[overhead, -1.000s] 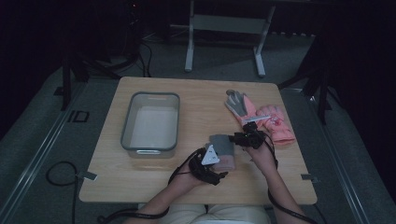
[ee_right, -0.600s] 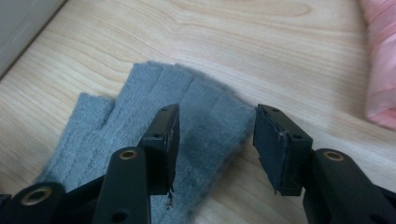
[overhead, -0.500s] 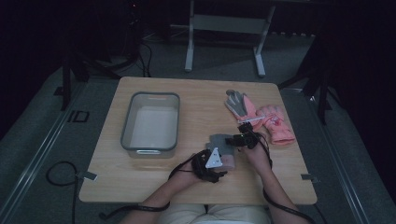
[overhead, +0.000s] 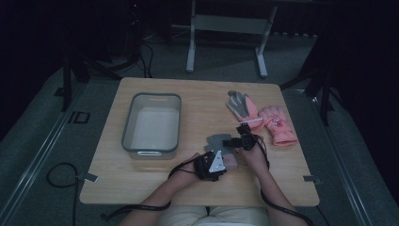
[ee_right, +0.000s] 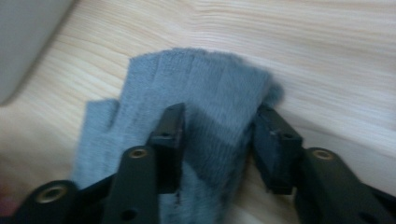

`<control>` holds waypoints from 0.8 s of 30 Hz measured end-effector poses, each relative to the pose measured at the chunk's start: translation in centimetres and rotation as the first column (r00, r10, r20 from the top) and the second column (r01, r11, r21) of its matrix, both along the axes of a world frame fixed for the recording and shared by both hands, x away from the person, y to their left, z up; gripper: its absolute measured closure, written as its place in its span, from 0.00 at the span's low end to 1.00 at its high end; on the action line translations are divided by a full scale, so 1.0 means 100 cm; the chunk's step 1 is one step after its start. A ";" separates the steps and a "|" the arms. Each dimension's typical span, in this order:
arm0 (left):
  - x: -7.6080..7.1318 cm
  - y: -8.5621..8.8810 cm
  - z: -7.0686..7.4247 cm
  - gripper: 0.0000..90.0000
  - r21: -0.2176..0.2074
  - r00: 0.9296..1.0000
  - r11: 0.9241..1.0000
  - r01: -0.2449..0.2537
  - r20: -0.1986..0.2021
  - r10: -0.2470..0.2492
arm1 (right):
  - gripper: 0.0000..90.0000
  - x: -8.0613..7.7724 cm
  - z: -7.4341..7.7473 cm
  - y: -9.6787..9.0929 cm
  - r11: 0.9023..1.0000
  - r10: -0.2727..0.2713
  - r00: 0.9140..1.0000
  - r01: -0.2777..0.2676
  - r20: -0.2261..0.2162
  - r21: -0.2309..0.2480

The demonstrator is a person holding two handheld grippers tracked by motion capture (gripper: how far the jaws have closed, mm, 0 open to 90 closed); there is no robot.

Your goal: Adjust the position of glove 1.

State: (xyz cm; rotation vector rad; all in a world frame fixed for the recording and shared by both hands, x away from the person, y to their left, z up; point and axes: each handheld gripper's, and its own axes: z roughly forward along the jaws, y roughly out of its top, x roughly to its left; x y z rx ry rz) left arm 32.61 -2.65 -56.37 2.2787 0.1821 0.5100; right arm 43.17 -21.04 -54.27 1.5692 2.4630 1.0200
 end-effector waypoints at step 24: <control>0.007 0.016 0.036 0.78 -0.001 0.997 0.999 -0.032 -0.072 0.032 | 0.85 -0.002 0.025 0.012 0.990 0.065 0.998 -0.064 -0.001 0.125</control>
